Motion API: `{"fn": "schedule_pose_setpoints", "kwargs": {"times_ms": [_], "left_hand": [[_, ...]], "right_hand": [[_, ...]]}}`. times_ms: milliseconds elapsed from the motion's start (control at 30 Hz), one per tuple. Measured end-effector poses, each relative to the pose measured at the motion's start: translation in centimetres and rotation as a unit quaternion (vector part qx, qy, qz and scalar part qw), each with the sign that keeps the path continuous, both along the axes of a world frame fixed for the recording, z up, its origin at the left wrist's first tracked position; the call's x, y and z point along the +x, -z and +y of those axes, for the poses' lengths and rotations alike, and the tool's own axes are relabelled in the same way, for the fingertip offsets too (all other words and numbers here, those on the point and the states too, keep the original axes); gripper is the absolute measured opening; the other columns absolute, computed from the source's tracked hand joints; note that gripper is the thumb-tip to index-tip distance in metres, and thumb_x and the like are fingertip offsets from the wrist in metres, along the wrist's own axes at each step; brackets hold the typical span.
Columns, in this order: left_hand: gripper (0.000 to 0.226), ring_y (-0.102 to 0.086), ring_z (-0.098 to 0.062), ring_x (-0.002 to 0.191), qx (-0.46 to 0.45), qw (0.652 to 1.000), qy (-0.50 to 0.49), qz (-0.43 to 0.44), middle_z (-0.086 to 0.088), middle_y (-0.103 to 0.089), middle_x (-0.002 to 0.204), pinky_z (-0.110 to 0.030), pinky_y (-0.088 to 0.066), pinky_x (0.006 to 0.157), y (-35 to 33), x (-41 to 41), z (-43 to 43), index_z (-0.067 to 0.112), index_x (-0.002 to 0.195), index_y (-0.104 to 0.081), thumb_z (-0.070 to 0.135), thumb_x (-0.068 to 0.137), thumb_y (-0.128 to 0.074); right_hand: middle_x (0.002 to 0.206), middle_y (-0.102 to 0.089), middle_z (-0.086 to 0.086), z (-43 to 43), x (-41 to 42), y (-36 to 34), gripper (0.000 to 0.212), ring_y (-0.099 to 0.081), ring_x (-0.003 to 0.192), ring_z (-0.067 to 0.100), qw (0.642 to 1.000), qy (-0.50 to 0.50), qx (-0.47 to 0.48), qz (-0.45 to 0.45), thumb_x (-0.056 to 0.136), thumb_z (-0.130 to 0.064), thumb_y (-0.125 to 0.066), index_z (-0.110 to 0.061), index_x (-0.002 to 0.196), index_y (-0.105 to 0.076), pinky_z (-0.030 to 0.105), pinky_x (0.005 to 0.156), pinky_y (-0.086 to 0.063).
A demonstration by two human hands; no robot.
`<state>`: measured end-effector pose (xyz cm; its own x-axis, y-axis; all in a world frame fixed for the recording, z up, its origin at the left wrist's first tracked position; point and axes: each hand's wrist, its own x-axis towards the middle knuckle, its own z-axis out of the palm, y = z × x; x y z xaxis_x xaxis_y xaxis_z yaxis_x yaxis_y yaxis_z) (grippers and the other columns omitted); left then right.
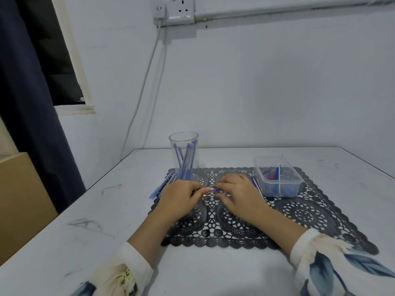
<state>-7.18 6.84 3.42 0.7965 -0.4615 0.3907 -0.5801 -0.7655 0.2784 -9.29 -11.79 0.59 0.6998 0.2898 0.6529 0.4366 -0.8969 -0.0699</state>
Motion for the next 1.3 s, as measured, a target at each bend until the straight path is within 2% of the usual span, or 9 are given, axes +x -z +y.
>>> {"fn": "schedule_pose_setpoints", "kwargs": {"times_ms": [200, 333, 533, 633, 700, 767, 967, 1200, 1300], "left_hand": [[0.038, -0.051, -0.007, 0.057, 0.001, 1.0, 0.002, 0.007, 0.004, -0.059, 0.06, -0.024, -0.038, 0.054, 0.3, 0.3, 0.2, 0.026, 0.077, -0.065, 0.053, 0.091, -0.044], [0.034, -0.049, -0.004, 0.054, -0.025, 0.999, 0.002, 0.022, 0.006, -0.059, 0.059, -0.021, -0.035, 0.053, 0.3, 0.3, 0.3, 0.029, 0.075, -0.065, 0.055, 0.089, -0.047], [0.03, -0.047, -0.002, 0.052, -0.056, 0.998, -0.009, -0.012, 0.009, -0.053, 0.053, -0.016, -0.029, 0.052, 0.5, 0.5, 0.7, 0.027, 0.079, -0.067, 0.052, 0.087, -0.052], [0.022, -0.05, 0.0, 0.058, -0.056, 0.998, 0.003, -0.03, 0.011, -0.059, 0.063, -0.012, -0.029, 0.053, 0.4, 0.5, 0.9, 0.031, 0.087, -0.068, 0.048, 0.087, -0.054], [0.02, -0.051, 0.001, 0.069, -0.06, 0.997, 0.012, -0.045, 0.014, -0.065, 0.076, -0.014, -0.034, 0.059, 0.5, 0.7, 1.1, 0.033, 0.092, -0.069, 0.047, 0.087, -0.055], [0.019, -0.05, -0.001, 0.077, -0.075, 0.995, 0.025, -0.053, 0.017, -0.064, 0.081, -0.021, -0.037, 0.066, 0.5, 0.9, 1.1, 0.033, 0.096, -0.069, 0.044, 0.087, -0.057], [0.014, -0.046, -0.003, 0.074, -0.114, 0.99, 0.07, -0.033, 0.024, -0.052, 0.066, -0.027, -0.034, 0.07, 1.1, 1.8, 1.0, 0.028, 0.092, -0.072, 0.033, 0.089, -0.06], [0.015, -0.043, 0.002, 0.075, -0.121, 0.989, 0.08, -0.024, 0.021, -0.054, 0.068, -0.025, -0.033, 0.067, 1.4, 2.0, 0.9, 0.027, 0.09, -0.072, 0.032, 0.09, -0.058], [0.015, -0.044, 0.001, 0.076, -0.13, 0.989, 0.075, -0.016, 0.019, -0.057, 0.071, -0.025, -0.035, 0.068, 1.5, 2.1, 0.9, 0.028, 0.091, -0.072, 0.033, 0.09, -0.058]], "right_hand": [[0.077, -0.07, -0.006, 0.0, -0.3, -0.3, 0.015, -0.065, 0.075, 0.014, 1.0, -0.01, -0.003, -0.028, 0.072, -0.025, -0.072, -0.018, 0.085, -0.075, 0.036, 0.074, -0.049], [0.077, -0.069, -0.002, -0.1, -0.2, -0.3, 0.019, -0.064, 0.072, 0.017, 1.0, -0.019, -0.006, -0.019, 0.068, -0.015, -0.08, -0.015, 0.087, -0.074, 0.035, 0.071, -0.051], [0.084, -0.069, 0.005, -0.1, -0.6, -0.6, 0.018, -0.063, 0.078, 0.021, 0.999, -0.032, 0.015, 0.006, 0.077, -0.006, -0.069, -0.008, 0.095, -0.072, 0.035, 0.073, -0.052], [0.093, -0.068, 0.008, -0.1, -0.7, -0.7, 0.023, -0.061, 0.088, 0.023, 0.999, -0.028, 0.02, 0.018, 0.081, -0.001, -0.062, -0.005, 0.102, -0.069, 0.029, 0.081, -0.045], [0.095, -0.065, 0.009, -0.2, -0.7, -0.8, 0.025, -0.06, 0.09, 0.024, 0.999, -0.029, 0.012, 0.024, 0.081, -0.001, -0.059, -0.004, 0.105, -0.067, 0.032, 0.081, -0.048], [0.09, -0.064, 0.009, -0.2, -0.8, -0.9, 0.024, -0.06, 0.085, 0.023, 0.999, -0.04, 0.001, 0.025, 0.081, -0.003, -0.057, -0.003, 0.103, -0.067, 0.033, 0.077, -0.051], [0.077, -0.059, 0.006, -0.2, -1.2, -1.5, 0.039, -0.056, 0.073, 0.017, 0.995, -0.082, -0.013, 0.049, 0.084, -0.018, -0.036, 0.001, 0.102, -0.065, 0.017, 0.069, -0.04], [0.079, -0.06, 0.007, -0.7, -1.1, -1.6, 0.043, -0.057, 0.075, 0.019, 0.993, -0.096, -0.013, 0.072, 0.085, -0.019, -0.034, 0.002, 0.107, -0.064, 0.012, 0.074, -0.034], [0.079, -0.061, 0.009, -1.1, -0.7, -1.4, 0.036, -0.059, 0.073, 0.021, 0.993, -0.094, -0.004, 0.071, 0.086, -0.012, -0.041, 0.0, 0.11, -0.064, 0.021, 0.07, -0.041]]}}
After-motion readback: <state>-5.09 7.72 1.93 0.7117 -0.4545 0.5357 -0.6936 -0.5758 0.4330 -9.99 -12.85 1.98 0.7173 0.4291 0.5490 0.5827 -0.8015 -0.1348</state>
